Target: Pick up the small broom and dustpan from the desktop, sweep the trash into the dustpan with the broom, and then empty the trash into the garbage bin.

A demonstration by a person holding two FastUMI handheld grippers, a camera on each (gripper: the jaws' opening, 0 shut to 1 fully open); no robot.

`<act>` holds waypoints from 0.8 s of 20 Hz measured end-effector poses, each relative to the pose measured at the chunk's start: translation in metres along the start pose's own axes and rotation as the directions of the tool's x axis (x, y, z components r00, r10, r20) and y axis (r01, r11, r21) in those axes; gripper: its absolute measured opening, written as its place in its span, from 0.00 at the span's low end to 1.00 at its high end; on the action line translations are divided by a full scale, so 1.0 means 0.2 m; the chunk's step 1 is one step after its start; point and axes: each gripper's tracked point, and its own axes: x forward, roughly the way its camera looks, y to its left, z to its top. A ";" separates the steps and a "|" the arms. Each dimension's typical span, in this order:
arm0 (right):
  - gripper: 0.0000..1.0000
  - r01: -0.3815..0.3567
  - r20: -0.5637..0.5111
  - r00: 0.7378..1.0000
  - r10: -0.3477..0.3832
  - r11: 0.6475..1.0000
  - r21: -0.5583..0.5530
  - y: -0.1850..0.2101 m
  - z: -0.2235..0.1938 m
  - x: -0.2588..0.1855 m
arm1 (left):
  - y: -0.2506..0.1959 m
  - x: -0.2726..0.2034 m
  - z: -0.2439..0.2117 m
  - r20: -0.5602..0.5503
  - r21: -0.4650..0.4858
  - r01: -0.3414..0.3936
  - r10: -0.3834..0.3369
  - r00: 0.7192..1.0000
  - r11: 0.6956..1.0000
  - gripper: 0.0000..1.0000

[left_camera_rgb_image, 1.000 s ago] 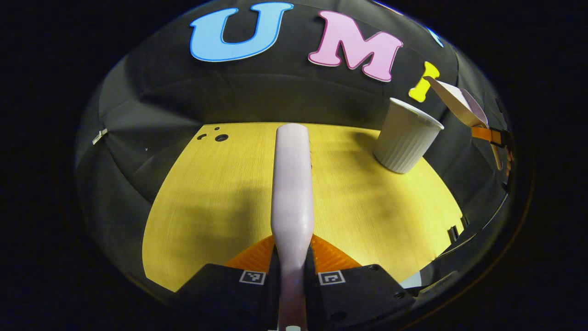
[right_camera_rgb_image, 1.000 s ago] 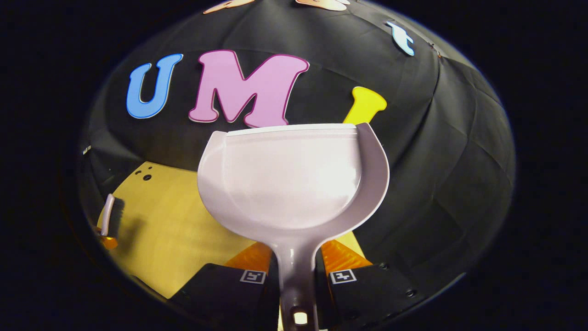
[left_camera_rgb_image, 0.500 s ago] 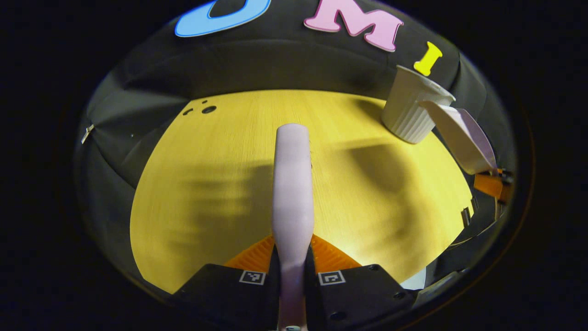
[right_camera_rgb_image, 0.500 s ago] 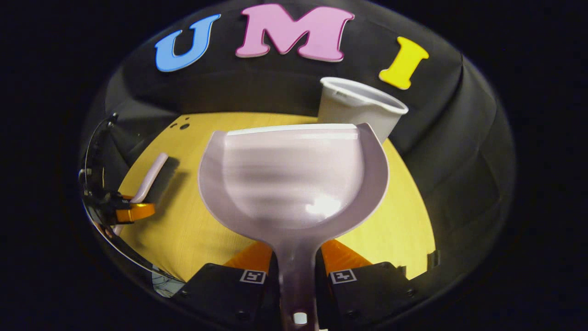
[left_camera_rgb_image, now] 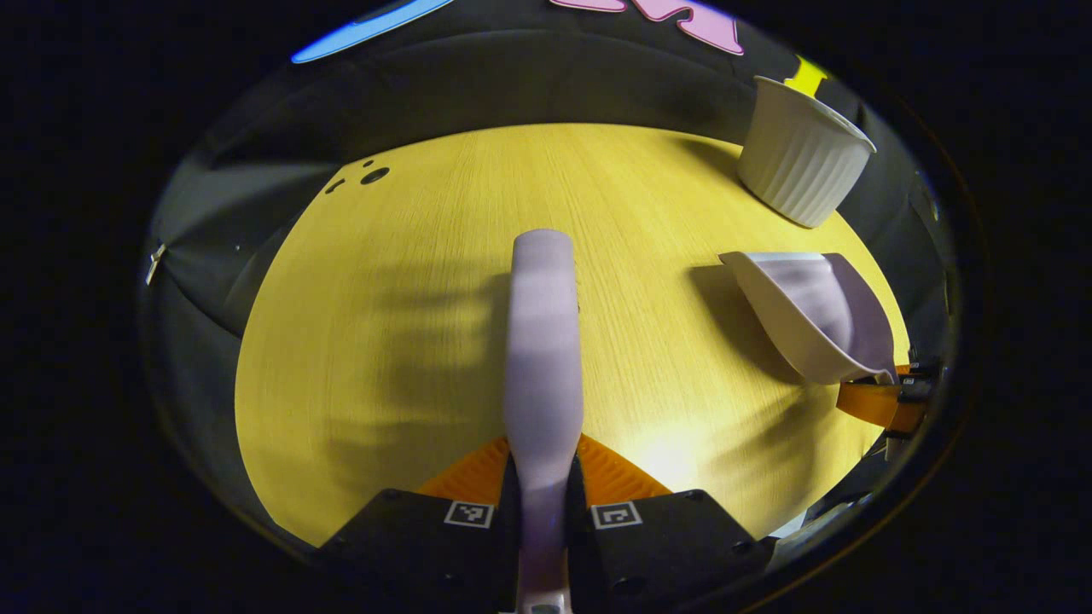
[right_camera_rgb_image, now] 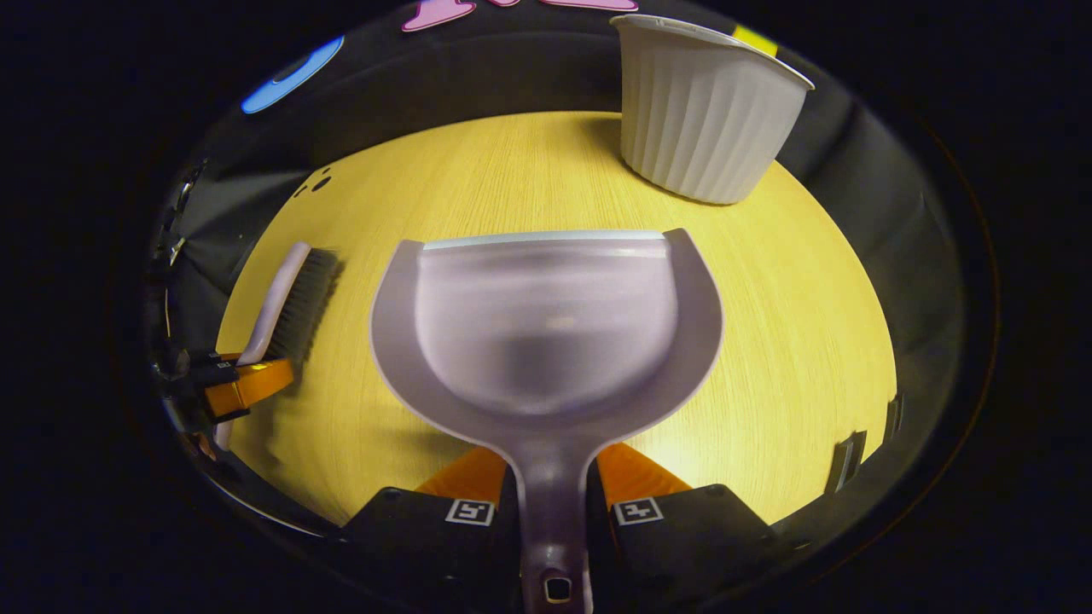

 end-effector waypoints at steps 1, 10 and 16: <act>0.36 0.003 -0.008 1.000 -0.003 1.000 -0.011 0.01 -0.03 0.02 | 0.01 0.02 -0.01 -0.009 -0.008 -0.005 0.005 1.000 1.000 0.28; 0.39 -0.034 -0.083 0.996 0.032 0.999 -0.028 0.05 -0.06 0.02 | 0.02 0.01 -0.03 -0.023 -0.011 -0.040 0.040 0.999 0.999 0.31; 0.96 -0.102 -0.035 0.994 0.103 0.995 0.009 0.08 0.02 -0.10 | -0.10 -0.12 -0.01 0.042 -0.037 0.033 -0.032 0.999 0.999 0.72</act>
